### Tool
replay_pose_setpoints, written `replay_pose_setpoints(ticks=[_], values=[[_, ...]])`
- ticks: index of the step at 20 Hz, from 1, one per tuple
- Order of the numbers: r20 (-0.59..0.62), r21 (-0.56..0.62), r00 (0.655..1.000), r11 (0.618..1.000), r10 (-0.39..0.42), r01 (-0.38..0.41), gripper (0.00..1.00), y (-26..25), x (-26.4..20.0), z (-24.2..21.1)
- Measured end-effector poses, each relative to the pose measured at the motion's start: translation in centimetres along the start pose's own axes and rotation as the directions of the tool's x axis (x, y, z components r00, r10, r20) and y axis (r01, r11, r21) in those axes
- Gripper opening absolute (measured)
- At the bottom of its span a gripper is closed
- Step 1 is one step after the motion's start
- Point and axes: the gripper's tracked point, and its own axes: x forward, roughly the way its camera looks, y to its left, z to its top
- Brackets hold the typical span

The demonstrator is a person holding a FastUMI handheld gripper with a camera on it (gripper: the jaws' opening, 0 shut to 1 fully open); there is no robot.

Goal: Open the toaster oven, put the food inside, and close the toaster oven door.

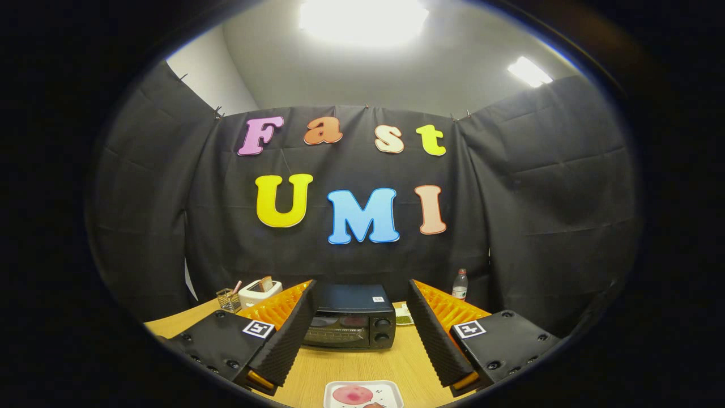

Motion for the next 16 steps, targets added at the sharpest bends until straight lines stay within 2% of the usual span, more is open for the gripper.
replay_pose_setpoints(ticks=[8, 16], values=[[-0.035, 0.041, 0.999, 0.999, 0.028, -0.026, 0.99, 2.7, 3.6, -1.0], [-0.083, 0.044, 0.992, 0.995, 0.092, -0.089, 0.99, 6.8, 10.2, -3.8]])
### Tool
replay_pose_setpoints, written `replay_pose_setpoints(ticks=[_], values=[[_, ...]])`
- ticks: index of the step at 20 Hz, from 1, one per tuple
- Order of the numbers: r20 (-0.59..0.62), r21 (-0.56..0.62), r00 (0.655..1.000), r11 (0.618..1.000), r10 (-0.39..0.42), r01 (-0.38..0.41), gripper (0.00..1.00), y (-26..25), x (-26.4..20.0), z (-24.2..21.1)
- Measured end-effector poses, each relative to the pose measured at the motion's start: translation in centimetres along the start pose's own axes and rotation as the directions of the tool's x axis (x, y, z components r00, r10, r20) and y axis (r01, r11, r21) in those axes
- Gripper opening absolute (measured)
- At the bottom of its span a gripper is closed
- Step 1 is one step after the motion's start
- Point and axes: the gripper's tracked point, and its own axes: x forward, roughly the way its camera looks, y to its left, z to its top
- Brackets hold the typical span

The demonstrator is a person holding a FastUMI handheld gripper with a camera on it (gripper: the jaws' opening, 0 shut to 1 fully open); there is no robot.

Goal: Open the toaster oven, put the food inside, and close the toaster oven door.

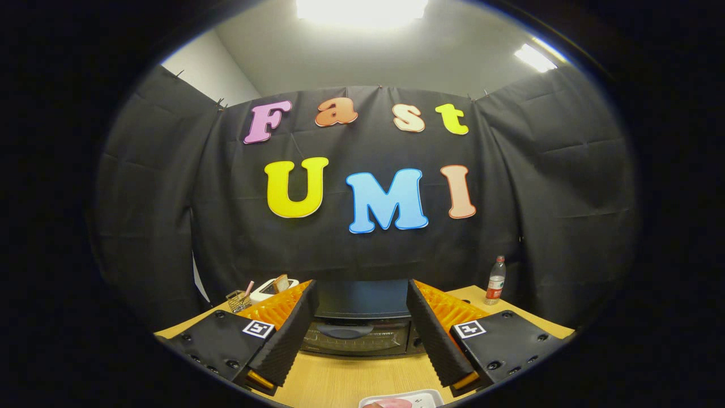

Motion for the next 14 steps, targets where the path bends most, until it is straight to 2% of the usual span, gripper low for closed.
replay_pose_setpoints(ticks=[4, 14], values=[[-0.029, 0.01, 0.999, 0.999, 0.033, -0.033, 0.99, 1.4, 3.6, -1.7], [-0.163, 0.045, 0.985, 0.998, 0.057, -0.05, 0.99, 2.6, 10.7, -7.9]])
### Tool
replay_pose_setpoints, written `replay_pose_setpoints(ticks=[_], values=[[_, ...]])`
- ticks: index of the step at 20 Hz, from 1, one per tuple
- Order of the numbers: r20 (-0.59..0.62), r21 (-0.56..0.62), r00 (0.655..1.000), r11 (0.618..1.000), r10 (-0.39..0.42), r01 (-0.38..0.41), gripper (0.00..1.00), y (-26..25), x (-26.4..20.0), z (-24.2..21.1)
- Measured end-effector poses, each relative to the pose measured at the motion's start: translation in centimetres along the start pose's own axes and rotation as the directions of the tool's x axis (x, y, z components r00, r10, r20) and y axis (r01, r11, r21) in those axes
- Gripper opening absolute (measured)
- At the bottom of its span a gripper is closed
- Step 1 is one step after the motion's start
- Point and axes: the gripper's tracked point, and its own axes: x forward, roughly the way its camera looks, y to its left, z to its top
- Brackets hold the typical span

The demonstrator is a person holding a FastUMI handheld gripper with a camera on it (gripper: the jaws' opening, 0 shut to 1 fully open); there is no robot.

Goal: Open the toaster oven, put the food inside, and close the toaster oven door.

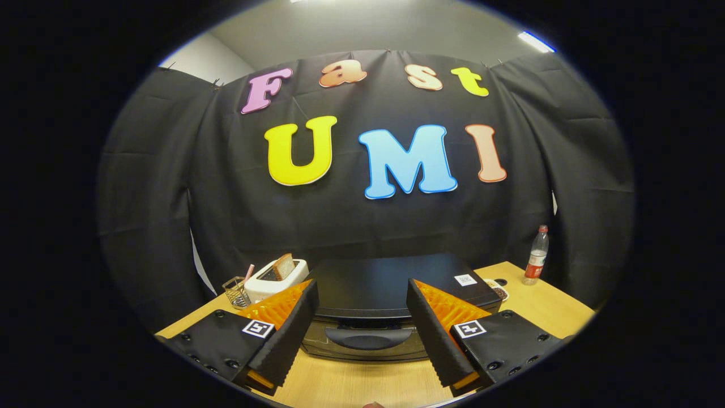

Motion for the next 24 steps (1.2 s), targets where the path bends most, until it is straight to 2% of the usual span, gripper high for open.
replay_pose_setpoints(ticks=[6, 12, 19, 24], values=[[-0.09, -0.025, 0.995, 0.999, -0.031, 0.028, 0.99, -0.8, 3.3, -3.6], [-0.156, -0.043, 0.986, 0.998, -0.061, 0.055, 0.99, -1.1, 4.2, -7.0], [-0.117, -0.071, 0.99, 0.995, -0.082, 0.074, 0.98, -1.2, 4.0, -7.0], [-0.118, -0.078, 0.989, 0.994, -0.084, 0.075, 0.98, -1.0, 1.3, -8.2]])
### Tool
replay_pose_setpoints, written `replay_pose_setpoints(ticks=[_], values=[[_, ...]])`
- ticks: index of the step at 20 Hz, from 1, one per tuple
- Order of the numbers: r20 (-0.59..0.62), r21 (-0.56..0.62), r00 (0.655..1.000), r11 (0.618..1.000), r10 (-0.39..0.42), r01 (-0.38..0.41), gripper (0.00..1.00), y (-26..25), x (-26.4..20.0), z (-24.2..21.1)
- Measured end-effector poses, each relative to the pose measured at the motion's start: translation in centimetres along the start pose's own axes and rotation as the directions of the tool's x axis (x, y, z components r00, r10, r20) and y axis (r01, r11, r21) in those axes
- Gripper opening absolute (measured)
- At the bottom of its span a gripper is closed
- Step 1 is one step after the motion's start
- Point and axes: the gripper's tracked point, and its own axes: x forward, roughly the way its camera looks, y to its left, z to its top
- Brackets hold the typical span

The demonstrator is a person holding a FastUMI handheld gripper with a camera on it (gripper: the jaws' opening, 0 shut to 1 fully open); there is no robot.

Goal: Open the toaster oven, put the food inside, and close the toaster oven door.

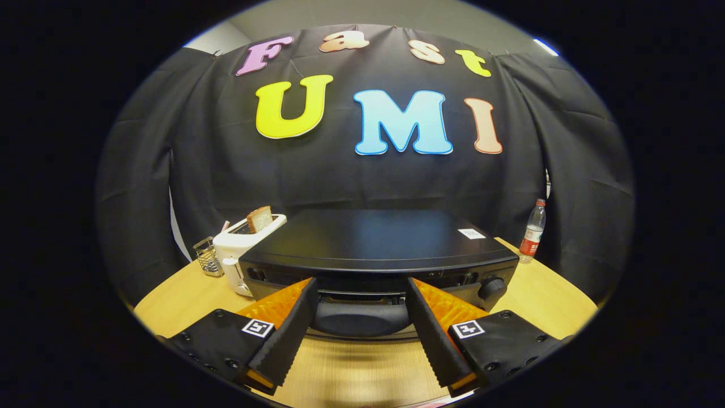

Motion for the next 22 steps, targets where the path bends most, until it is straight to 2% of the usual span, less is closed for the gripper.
replay_pose_setpoints(ticks=[7, 13, 19, 22], values=[[-0.046, 0.007, 0.999, 1.0, 0.015, -0.015, 0.98, 0.4, -3.5, -3.7], [-0.083, -0.014, 0.996, 1.0, -0.019, 0.018, 0.99, 0.5, -5.3, -6.4], [-0.167, -0.027, 0.986, 0.999, -0.026, 0.022, 0.99, 0.7, -6.5, -9.2], [-0.229, -0.009, 0.973, 1.0, -0.005, 0.003, 0.99, 0.8, -7.2, -10.8]])
